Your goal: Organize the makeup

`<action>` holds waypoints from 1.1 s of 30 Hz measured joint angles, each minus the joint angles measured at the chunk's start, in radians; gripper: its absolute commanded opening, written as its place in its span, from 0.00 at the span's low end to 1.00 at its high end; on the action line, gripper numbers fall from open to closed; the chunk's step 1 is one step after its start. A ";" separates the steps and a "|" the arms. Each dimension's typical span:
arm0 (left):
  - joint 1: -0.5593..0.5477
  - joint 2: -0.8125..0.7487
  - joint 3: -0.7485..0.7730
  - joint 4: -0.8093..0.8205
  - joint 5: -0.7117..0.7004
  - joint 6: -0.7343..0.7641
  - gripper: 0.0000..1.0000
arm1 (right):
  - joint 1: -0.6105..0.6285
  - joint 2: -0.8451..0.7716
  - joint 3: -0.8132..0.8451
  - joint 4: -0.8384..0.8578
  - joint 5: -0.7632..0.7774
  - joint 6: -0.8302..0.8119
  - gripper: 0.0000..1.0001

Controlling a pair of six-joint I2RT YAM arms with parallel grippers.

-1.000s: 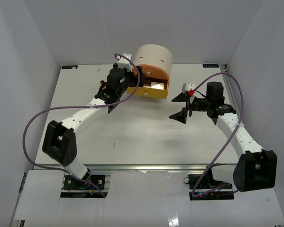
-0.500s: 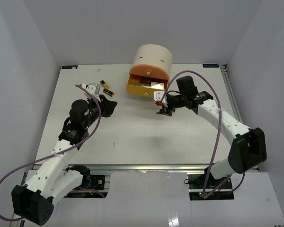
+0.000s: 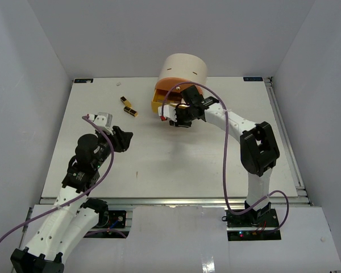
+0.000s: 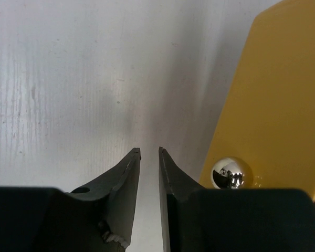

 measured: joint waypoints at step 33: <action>0.006 -0.002 -0.003 -0.007 0.000 0.001 0.67 | 0.035 0.147 0.069 0.399 0.569 0.398 0.51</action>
